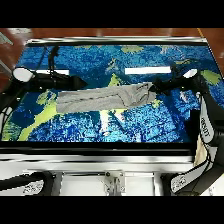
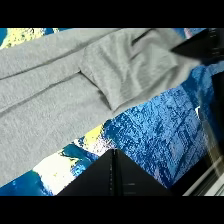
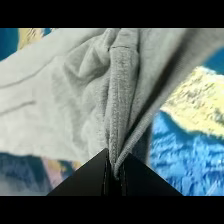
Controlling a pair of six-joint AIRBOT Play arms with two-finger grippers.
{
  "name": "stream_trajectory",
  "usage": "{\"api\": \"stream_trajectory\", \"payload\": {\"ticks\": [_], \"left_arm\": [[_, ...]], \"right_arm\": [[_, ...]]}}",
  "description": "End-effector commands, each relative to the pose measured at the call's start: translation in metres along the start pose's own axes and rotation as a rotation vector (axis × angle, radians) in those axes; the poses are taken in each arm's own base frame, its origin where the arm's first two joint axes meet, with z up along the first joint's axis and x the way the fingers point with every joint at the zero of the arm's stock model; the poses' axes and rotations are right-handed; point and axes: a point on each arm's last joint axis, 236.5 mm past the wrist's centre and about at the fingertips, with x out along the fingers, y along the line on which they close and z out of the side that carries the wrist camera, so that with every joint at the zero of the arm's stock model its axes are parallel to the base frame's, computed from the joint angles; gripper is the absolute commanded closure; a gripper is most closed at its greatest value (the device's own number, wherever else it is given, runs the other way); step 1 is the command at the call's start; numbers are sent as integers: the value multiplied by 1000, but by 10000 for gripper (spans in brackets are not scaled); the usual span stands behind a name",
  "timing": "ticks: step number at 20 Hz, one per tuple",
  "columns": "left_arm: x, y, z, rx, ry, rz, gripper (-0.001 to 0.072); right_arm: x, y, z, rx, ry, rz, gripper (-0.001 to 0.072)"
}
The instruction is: Fold the shirts.
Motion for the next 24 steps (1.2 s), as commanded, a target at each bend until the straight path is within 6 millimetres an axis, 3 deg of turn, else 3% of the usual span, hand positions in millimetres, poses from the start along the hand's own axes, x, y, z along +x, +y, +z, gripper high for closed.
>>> {"api": "stream_trajectory", "payload": {"ticks": [1,4,9,13,17,18,20,22,24], "left_arm": [[56,15,-32,-50,63,22,665],[111,18,-75,-172,158,2,665],[175,-17,-113,-312,164,-60,665],[216,-71,-156,-402,181,-120,665],[240,-106,-175,-505,169,-180,666],[240,-105,-173,-494,159,-181,667],[233,-93,-148,-481,100,-165,668],[212,-74,-103,-439,7,-135,669],[177,-56,-51,-392,-99,-118,668]], "right_arm": [[-54,35,-17,-87,24,-22,648],[-103,74,-45,-143,41,-4,648],[-171,121,-71,-186,-50,-1,648],[-196,125,-89,-213,-67,-54,648],[-201,123,-109,-222,-12,-79,648],[-202,120,-114,-219,12,-89,648],[-202,116,-122,-211,48,-103,648],[-196,119,-131,-233,81,-125,648],[-182,125,-126,-303,53,-183,648]]}}
